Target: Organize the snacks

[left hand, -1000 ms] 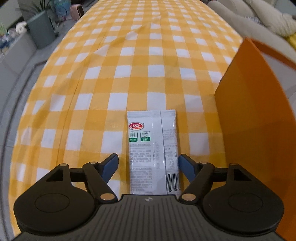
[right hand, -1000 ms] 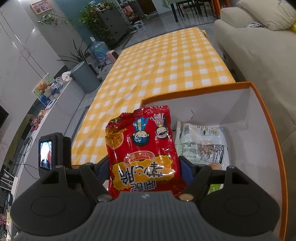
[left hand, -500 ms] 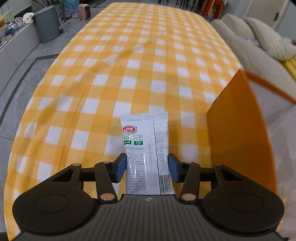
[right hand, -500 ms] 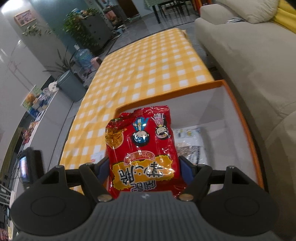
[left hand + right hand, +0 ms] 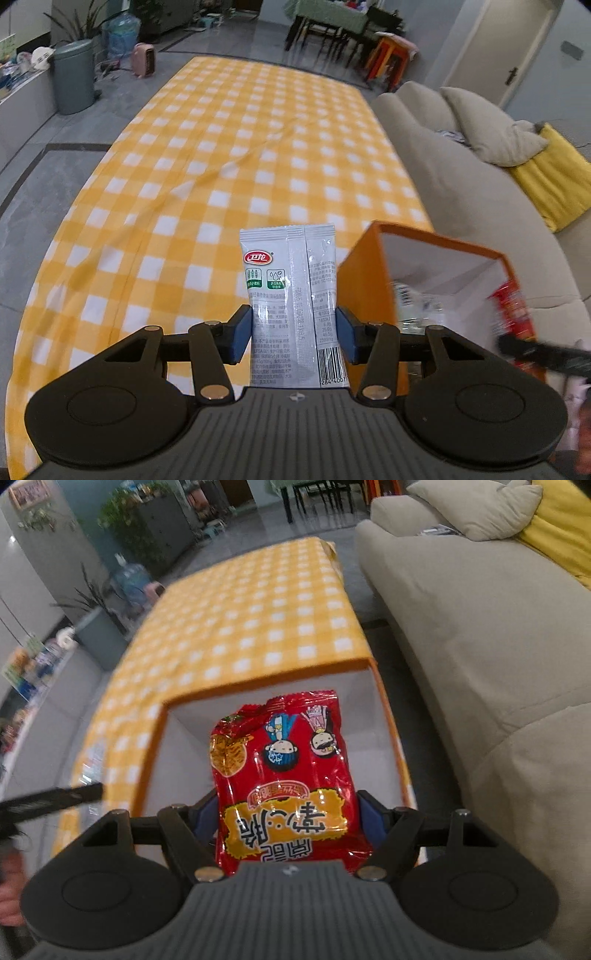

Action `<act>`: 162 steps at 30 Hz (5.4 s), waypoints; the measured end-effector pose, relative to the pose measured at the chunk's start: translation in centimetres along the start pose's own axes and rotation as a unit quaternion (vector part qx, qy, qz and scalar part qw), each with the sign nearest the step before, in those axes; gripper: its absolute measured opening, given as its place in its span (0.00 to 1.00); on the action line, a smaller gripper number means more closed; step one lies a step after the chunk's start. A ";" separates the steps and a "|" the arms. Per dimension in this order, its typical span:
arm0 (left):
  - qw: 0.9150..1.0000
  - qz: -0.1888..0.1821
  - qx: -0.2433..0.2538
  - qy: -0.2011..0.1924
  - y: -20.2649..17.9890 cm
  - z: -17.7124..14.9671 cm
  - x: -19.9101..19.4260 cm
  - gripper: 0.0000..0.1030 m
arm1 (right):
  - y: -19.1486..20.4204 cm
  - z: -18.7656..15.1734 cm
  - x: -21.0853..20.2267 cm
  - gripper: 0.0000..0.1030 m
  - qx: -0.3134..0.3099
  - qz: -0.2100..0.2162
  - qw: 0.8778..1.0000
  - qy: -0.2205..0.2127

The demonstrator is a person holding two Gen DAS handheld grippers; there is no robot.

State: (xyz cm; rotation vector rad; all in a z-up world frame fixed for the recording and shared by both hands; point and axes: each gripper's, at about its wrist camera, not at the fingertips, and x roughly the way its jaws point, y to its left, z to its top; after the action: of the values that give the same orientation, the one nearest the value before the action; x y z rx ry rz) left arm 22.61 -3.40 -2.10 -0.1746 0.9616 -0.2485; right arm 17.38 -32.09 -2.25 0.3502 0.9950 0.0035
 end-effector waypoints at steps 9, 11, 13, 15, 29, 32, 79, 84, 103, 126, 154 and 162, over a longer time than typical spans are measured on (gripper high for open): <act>1.000 -0.018 0.016 0.001 -1.2 -0.1 -0.7 0.53 | 2.0 -2.1 3.6 0.72 -0.097 -0.089 0.990 0.043; 1.000 -0.017 0.017 0.003 -1.2 -0.1 -0.7 0.53 | 2.2 -2.3 3.9 0.73 -0.106 -0.103 0.988 0.047; 1.000 -0.015 0.019 0.002 -1.3 -0.1 -0.8 0.53 | 2.5 -2.4 4.0 0.81 -0.114 -0.111 0.986 0.050; 1.000 -0.011 0.023 0.002 -1.5 -0.1 -1.0 0.53 | 2.4 -2.2 4.0 0.86 -0.106 -0.109 0.987 0.047; 0.995 -0.009 0.096 0.010 -10.5 -0.2 -1.3 0.54 | -3.2 0.1 -4.0 0.89 0.036 0.009 0.994 -0.101; 0.994 -0.004 0.111 0.023 -12.6 -1.2 -0.3 0.53 | -4.7 0.0 -4.6 0.89 0.050 0.017 0.993 -0.103; 0.980 0.104 0.150 -0.075 -16.9 -4.8 -3.7 0.88 | -7.0 -1.7 -8.8 0.93 0.090 0.002 0.993 -0.072; 0.977 0.140 0.143 -0.071 -14.6 -6.5 -7.7 0.87 | -2.7 -3.6 -9.8 0.97 0.014 -0.065 0.997 -0.041; 0.992 0.086 0.084 0.038 -10.1 -12.0 -10.9 0.84 | 6.0 -13.4 -10.5 0.97 -0.081 -0.087 0.992 0.042; 0.989 0.100 0.094 0.046 -11.2 -12.7 -12.2 0.84 | 6.2 -13.9 -12.1 0.97 -0.086 -0.074 0.992 0.053; 0.990 0.102 0.088 0.049 -10.9 -13.0 -11.7 0.84 | 6.2 -14.1 -11.3 0.97 -0.091 -0.081 0.991 0.058; 0.990 0.097 0.087 0.052 -11.0 -13.1 -11.6 0.83 | 6.2 -14.1 -11.1 0.97 -0.090 -0.076 0.991 0.061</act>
State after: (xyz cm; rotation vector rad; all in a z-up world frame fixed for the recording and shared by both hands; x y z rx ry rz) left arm 4.03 -11.05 2.51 0.0923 1.0483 -0.1613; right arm 0.64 -24.00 1.66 0.1091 1.1317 -0.0222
